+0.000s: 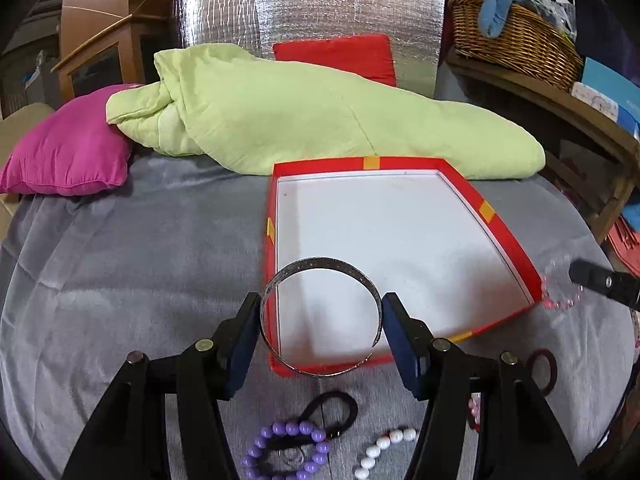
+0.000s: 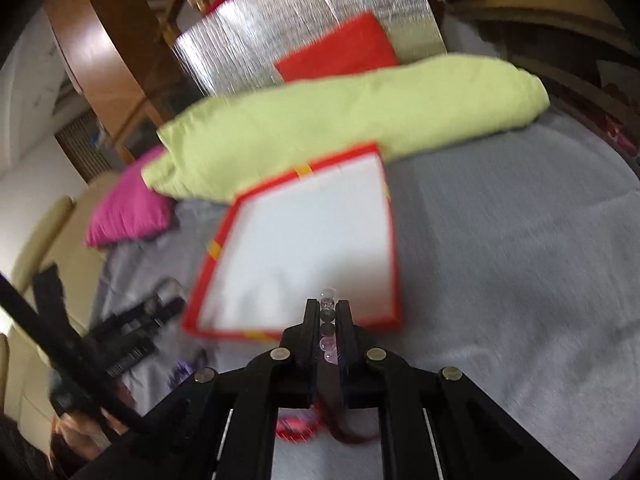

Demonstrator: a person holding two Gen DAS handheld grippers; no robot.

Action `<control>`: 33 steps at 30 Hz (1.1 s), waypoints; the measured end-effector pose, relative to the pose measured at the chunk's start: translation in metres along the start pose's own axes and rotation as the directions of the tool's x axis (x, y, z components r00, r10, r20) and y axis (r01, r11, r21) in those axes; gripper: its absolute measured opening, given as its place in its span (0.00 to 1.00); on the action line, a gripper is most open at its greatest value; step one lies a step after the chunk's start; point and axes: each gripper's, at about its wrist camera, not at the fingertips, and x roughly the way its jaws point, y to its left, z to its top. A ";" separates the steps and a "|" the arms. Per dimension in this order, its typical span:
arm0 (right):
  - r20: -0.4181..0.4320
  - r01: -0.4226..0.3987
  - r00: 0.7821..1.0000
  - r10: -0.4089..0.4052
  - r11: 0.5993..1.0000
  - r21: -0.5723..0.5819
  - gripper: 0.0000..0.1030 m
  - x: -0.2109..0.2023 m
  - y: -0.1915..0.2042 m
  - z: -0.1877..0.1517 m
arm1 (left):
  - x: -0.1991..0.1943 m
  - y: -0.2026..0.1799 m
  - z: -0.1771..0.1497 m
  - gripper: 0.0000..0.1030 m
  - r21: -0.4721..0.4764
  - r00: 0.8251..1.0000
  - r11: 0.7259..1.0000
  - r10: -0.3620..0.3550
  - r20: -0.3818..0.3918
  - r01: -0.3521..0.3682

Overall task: Organize jewelry
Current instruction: 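Carry the silver bangle into the red box with the left tool while the right tool drops the pink bracelet, then open both tools and pull them back from the red box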

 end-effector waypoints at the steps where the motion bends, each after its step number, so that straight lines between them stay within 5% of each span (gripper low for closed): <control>1: 0.020 -0.017 1.000 0.016 1.000 0.011 0.08 0.003 0.005 0.003 | 0.002 0.000 0.001 0.61 -0.004 1.000 1.000 -0.001 -0.002 0.001; 9: -0.029 -0.087 0.996 0.090 0.993 0.080 0.08 0.067 0.031 0.013 | 0.034 -0.006 0.001 0.61 -0.019 0.997 0.999 -0.027 -0.076 0.026; 15: -0.096 -0.013 0.995 0.024 0.993 0.119 0.13 0.095 0.025 0.012 | 0.034 -0.011 -0.002 0.61 0.044 0.996 0.998 0.043 -0.078 -0.039; 21: -0.021 0.003 1.000 0.000 0.994 0.113 0.30 0.059 0.022 0.014 | 0.003 -0.005 -0.004 0.65 0.068 0.991 0.989 0.129 -0.019 -0.128; 24: -0.008 0.021 1.000 -0.020 0.997 0.079 0.51 0.042 0.029 0.011 | -0.012 -0.003 -0.008 0.66 0.085 0.986 0.983 0.165 0.007 -0.165; 33: -0.011 0.044 0.999 -0.045 0.999 -0.024 0.52 0.029 0.057 -0.002 | -0.038 0.015 -0.016 0.70 0.080 0.975 0.972 0.218 0.035 -0.220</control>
